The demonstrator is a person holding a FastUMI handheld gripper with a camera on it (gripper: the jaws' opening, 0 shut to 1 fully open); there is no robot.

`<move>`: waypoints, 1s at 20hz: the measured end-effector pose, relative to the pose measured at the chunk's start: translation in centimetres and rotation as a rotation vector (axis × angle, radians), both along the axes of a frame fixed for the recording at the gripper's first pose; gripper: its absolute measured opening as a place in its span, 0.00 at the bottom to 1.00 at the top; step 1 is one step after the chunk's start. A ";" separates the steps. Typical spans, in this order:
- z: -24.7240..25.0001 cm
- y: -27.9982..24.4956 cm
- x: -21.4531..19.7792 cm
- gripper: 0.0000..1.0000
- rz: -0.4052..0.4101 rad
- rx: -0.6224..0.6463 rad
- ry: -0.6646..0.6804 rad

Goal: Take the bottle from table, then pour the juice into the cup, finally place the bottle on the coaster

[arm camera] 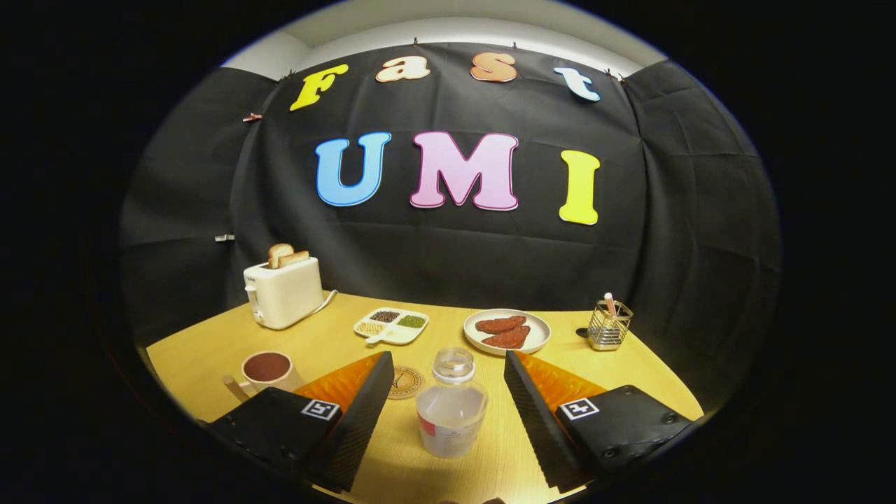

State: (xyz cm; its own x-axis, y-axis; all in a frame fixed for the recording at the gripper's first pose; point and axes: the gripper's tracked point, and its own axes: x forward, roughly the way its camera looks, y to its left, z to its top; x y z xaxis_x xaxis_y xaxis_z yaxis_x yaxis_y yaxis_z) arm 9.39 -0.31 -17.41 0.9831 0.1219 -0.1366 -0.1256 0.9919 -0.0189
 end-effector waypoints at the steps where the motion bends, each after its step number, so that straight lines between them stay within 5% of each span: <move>1: -0.6 -0.2 0.2 0.98 -0.006 0.003 0.005; 20: -8.3 -0.2 2.2 0.97 -0.033 -0.017 0.115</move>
